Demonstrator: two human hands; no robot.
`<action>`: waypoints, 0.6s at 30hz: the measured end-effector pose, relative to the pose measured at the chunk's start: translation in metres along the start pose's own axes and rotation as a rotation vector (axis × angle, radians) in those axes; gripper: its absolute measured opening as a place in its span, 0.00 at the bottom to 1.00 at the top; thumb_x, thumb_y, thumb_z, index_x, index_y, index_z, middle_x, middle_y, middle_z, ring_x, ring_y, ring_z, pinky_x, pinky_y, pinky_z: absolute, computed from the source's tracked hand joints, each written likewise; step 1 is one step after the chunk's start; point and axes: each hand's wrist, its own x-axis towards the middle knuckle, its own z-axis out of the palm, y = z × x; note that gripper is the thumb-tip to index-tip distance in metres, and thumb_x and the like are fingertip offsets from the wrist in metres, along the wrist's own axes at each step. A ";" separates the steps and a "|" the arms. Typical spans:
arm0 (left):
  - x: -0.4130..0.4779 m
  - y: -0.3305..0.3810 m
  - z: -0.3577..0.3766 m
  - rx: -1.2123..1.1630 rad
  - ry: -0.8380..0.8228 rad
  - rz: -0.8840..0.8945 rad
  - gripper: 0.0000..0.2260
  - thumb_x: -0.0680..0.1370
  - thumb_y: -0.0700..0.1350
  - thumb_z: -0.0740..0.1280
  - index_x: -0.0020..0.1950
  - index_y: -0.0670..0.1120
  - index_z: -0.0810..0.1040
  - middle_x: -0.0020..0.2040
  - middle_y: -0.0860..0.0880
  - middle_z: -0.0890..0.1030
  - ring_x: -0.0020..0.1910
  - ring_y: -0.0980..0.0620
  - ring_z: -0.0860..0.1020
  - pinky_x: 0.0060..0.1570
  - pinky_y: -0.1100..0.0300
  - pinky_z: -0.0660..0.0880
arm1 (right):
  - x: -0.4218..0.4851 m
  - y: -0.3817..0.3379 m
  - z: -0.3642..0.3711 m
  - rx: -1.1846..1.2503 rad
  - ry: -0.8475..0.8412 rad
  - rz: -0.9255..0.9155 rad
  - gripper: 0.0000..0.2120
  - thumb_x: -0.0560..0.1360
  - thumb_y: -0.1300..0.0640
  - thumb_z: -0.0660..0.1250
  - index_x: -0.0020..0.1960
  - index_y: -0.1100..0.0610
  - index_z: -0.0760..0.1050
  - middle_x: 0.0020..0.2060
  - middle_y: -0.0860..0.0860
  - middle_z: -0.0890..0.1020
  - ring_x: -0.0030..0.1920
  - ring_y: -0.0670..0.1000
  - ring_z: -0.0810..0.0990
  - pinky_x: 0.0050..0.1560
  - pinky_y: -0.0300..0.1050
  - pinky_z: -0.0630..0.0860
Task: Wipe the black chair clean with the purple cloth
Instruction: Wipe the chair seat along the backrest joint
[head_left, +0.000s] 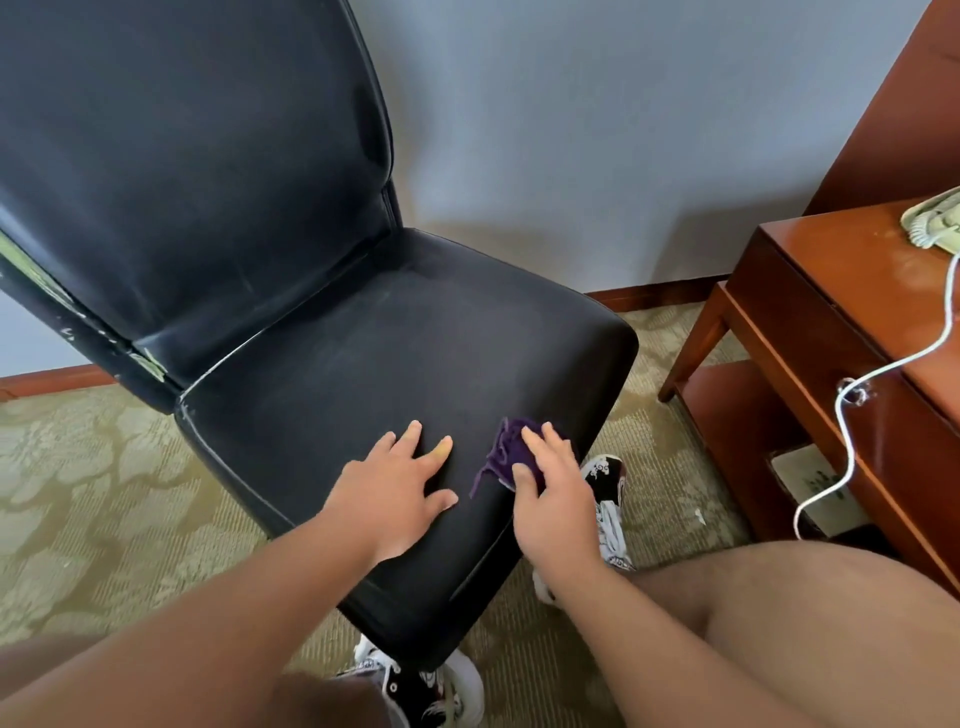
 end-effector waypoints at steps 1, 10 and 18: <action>-0.008 -0.009 0.006 -0.020 -0.011 -0.002 0.30 0.78 0.68 0.50 0.77 0.65 0.43 0.80 0.52 0.44 0.78 0.45 0.49 0.68 0.44 0.64 | 0.012 0.000 -0.006 0.002 0.008 0.005 0.21 0.82 0.57 0.62 0.75 0.50 0.70 0.78 0.45 0.63 0.79 0.48 0.55 0.75 0.42 0.52; -0.017 -0.014 0.005 -0.105 -0.127 -0.039 0.29 0.80 0.64 0.53 0.78 0.63 0.44 0.80 0.52 0.41 0.78 0.45 0.42 0.72 0.41 0.54 | 0.062 0.000 -0.031 0.041 0.068 0.102 0.21 0.79 0.58 0.67 0.72 0.52 0.74 0.73 0.50 0.72 0.73 0.51 0.68 0.72 0.41 0.60; -0.011 0.005 -0.001 -0.042 -0.146 -0.086 0.29 0.80 0.63 0.52 0.78 0.61 0.44 0.80 0.49 0.42 0.78 0.42 0.45 0.70 0.40 0.59 | 0.018 -0.002 -0.017 -0.008 0.062 0.054 0.19 0.78 0.58 0.69 0.69 0.51 0.77 0.71 0.49 0.74 0.72 0.49 0.69 0.72 0.40 0.60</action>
